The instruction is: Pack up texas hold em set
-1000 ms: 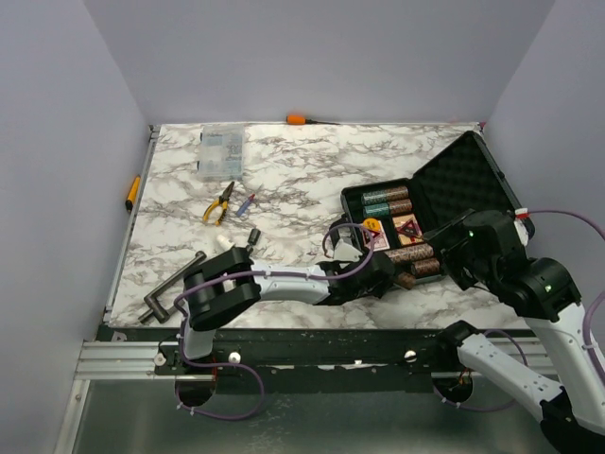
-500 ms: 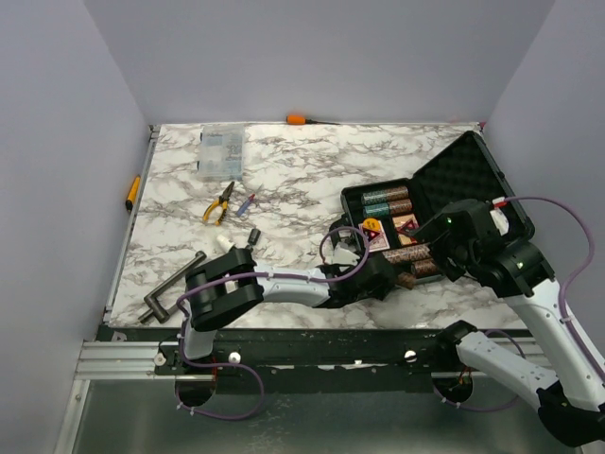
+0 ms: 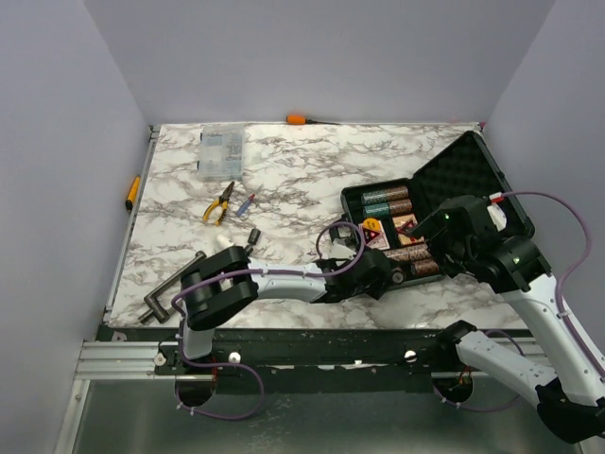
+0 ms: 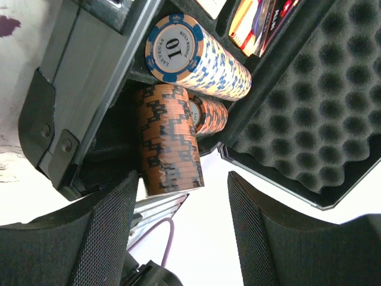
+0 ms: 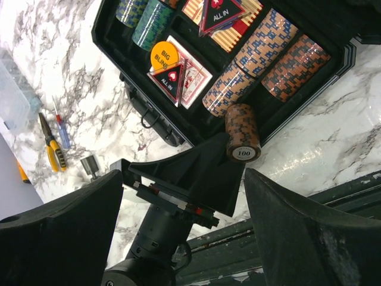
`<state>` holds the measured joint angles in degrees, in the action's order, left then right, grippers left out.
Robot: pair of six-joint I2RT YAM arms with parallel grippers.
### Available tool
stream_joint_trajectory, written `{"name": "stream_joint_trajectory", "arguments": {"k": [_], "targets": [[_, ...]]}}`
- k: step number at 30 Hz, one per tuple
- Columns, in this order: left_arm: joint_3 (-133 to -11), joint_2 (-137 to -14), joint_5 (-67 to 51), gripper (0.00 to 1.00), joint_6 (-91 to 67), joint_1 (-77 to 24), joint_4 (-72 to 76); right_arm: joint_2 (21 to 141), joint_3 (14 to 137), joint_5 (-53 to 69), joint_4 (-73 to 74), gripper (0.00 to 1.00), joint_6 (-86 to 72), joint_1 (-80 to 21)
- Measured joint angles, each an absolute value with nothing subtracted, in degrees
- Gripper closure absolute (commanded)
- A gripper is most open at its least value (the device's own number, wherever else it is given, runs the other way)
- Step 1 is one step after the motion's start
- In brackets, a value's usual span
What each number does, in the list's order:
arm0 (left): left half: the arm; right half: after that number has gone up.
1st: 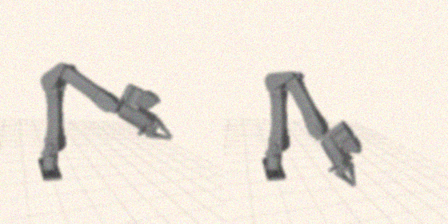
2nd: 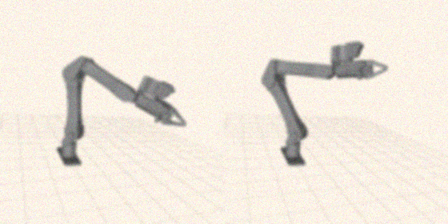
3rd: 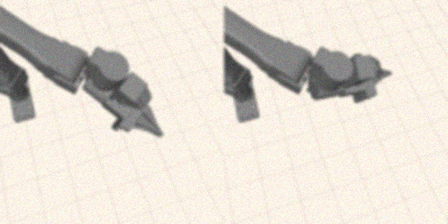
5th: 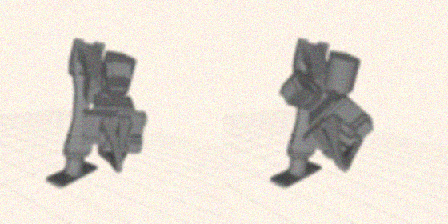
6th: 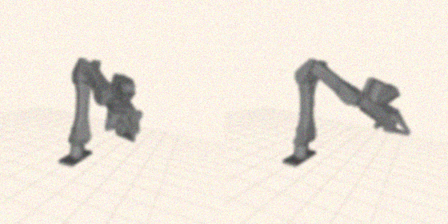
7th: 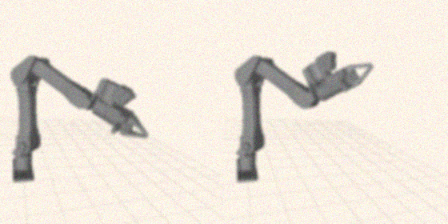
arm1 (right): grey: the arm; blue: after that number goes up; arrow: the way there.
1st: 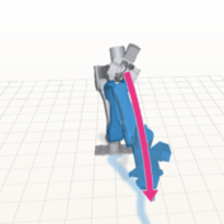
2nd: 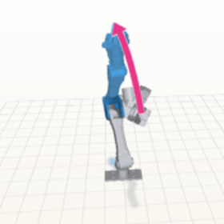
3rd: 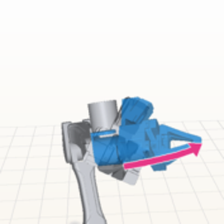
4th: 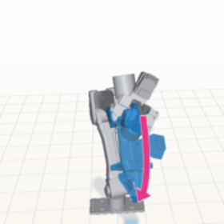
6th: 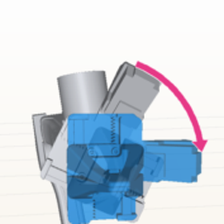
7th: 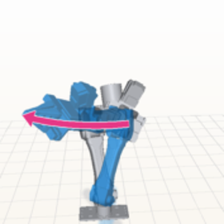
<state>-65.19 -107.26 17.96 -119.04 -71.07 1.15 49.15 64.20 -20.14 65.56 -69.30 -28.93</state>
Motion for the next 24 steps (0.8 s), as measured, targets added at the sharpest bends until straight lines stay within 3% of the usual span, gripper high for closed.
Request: {"name": "stream_joint_trajectory", "arguments": {"k": [11,24], "targets": [[-65.5,-107.3,16.9,0.67,-113.6,-69.9,-1.0,49.6,64.2,-20.3,65.4,0.14,-68.5,-28.9],[-82.4,-116.3,11.2,0.63,-106.9,-68.6,-1.2,47.9,65.8,-22.5,67.4,0.14,-68.3,-28.9]]}}
